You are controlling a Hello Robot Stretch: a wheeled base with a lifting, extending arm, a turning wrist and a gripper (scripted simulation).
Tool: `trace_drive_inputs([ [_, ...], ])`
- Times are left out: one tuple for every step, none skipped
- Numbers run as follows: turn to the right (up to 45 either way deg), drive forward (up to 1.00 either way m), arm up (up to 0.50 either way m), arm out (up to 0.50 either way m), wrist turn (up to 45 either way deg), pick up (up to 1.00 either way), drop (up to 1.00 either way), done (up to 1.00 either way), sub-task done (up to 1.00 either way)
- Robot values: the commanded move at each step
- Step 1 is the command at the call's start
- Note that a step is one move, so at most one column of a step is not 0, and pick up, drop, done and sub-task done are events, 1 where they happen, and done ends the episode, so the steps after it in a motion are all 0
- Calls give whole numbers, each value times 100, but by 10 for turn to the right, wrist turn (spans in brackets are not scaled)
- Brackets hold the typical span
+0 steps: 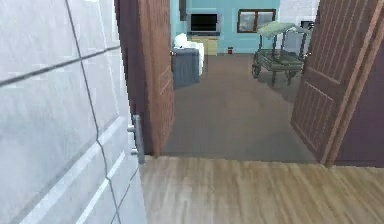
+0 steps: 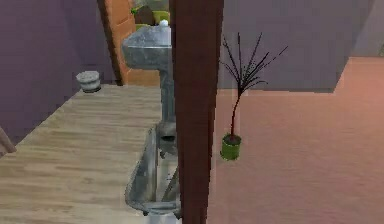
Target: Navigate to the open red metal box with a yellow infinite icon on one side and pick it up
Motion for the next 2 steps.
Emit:
trace_drive_inputs([
  [180, 0, 0, 0, 0, 0, 0, 0, 0],
  [0, 25, 0, 0, 0, 0, 0, 0, 0],
])
